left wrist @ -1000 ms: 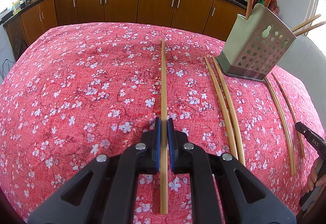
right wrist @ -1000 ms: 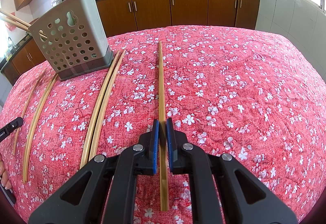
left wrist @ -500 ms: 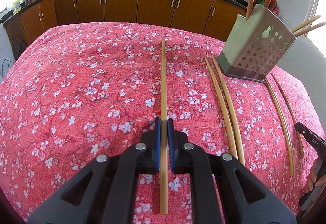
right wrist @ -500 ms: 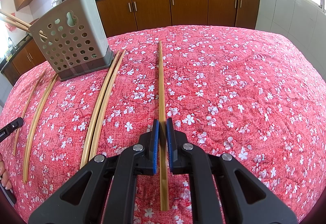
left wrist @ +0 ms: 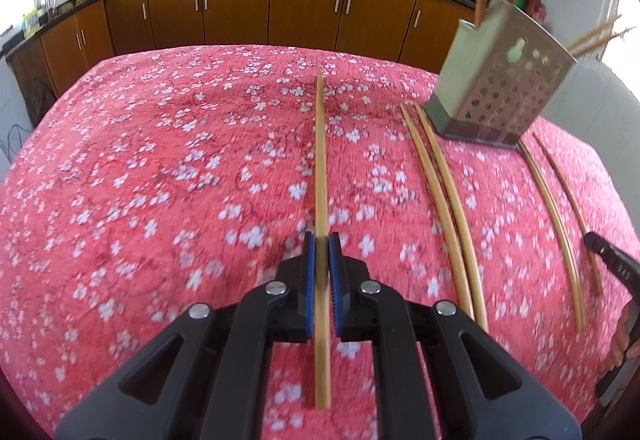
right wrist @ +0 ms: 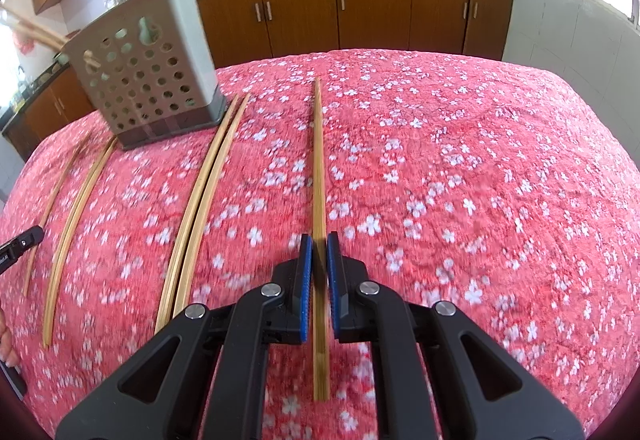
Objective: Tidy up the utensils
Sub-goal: 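Lift the left tool's chopstick over the holder while the right tool carries its own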
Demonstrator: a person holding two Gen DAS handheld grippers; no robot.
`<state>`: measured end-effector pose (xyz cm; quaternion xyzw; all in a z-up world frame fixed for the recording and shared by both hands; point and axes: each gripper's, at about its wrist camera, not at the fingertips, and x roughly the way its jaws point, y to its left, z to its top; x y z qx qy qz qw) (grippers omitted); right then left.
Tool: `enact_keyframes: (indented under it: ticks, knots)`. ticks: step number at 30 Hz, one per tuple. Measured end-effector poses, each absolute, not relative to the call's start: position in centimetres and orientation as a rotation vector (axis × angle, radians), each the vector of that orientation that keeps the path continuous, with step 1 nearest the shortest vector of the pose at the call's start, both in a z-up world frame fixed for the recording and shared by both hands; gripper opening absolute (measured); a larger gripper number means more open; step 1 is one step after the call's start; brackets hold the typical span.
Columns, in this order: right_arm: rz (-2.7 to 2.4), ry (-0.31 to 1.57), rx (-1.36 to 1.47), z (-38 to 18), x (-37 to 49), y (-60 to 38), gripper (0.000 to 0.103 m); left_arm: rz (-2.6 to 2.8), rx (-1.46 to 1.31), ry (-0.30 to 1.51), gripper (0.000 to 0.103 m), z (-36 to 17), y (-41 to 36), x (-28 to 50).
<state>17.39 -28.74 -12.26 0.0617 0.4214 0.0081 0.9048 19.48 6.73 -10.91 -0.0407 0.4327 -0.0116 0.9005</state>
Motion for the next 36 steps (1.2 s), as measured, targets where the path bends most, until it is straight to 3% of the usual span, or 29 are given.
enact_keyframes:
  ticks: [9,20,36]
  knots:
    - [0.029,0.838,0.155,-11.1,15.9,-29.3,0.008,-0.006,0.007,0.878,0.009,-10.0,5.8,17.4]
    - [0.016,0.554,0.154,-1.3,14.5,-29.6,0.008,-0.044,-0.068,0.618,0.009,1.7,6.0,15.9]
    - [0.104,0.408,0.184,5.7,14.1,-29.3,0.008,-0.156,-0.077,0.497,0.008,9.0,3.8,14.8]
